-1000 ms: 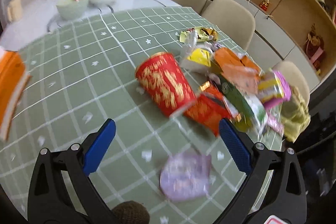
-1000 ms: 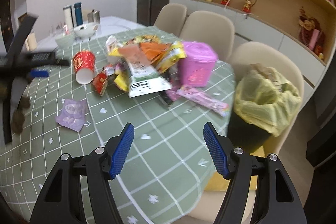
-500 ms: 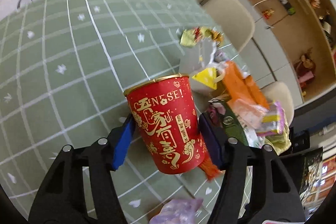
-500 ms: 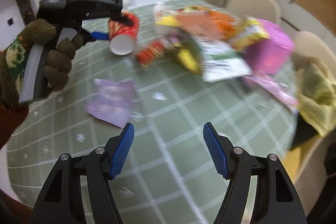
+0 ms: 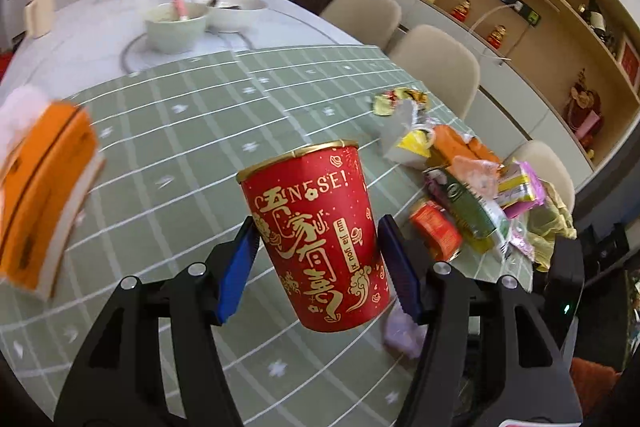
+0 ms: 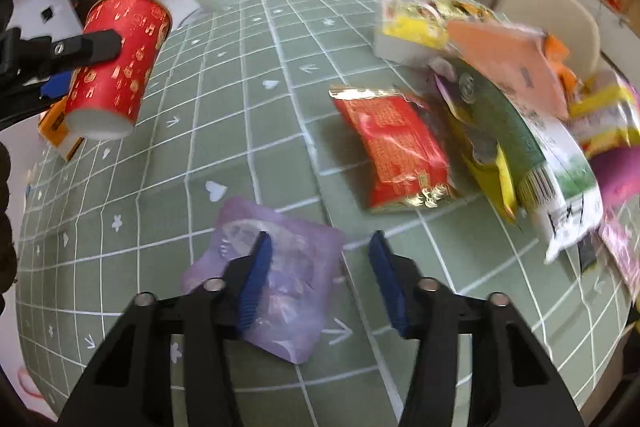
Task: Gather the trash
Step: 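Drop the red cup into the bin while the right gripper drops a lilac packet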
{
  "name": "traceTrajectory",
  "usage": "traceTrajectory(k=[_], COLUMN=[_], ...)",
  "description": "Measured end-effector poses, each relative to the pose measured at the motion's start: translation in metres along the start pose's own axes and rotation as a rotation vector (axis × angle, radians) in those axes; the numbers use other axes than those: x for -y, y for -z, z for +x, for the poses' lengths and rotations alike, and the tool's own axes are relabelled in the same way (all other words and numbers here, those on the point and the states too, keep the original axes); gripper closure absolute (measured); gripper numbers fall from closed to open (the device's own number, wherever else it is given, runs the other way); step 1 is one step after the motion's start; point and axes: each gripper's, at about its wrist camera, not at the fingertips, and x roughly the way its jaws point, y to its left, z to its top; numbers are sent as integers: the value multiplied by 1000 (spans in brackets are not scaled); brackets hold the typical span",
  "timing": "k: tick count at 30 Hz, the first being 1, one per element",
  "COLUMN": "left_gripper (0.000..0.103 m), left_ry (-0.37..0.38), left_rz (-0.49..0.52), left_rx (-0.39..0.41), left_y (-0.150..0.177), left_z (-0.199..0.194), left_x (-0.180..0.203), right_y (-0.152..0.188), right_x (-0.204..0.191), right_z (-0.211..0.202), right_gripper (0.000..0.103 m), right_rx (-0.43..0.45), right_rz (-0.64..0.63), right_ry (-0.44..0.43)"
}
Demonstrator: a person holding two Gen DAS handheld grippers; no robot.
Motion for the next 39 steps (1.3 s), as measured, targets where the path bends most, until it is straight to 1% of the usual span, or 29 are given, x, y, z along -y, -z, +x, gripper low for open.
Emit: traceTrajectory(k=[2,3,5,6,8,11,15,18,23,26,29,30,33,35,37,39], left_gripper=[45,45,45,45,45,45,45,45,45,45,44,44,44,44,44,44], left_ry=[-16,-20,-32,-37,-51,-60,-47,-13,56,107,164,179,242,277,314,334], left_rz=[-24,-31,-43,-42,-30,-19,-10,15,100,146,188,203,248,264,275,279], left_rx=[5,8,28,36,67,100,138,162,169,168,165,165,146,132,106,86], left_y=[6,7,9,10,9,7,1,-2,-8,-8,-8,-7,-4,-1,6,12], left_z=[-7,-10,-20,-24,-33,-42,-46,-44,-26,-11,12,19,54,71,93,107], left_x=[-5,-6,-4,-2,9,28,74,124,231,295,360,380,441,469,501,520], right_y=[-3,-4,-6,-9,-8,-10,0,8,20,32,44,50,65,74,83,89], right_x=[-10,-11,-7,0,12,35,77,118,199,266,315,337,388,421,445,467], right_z=[-2,-5,-15,-25,-50,-85,-124,-151,-198,-227,-247,-254,-269,-278,-286,-292], right_gripper=[82,92,97,99,100,100,100,100,100,100,100,100,100,100,100,100], right_rx=[-6,-3,12,28,67,135,187,226,307,356,384,391,400,404,406,408], right_rz=[-44,-53,-39,-19,2,-5,-14,-9,30,88,130,146,180,207,227,248], right_ry=[3,2,-28,-44,-67,-70,-49,-20,39,90,149,178,248,292,325,356])
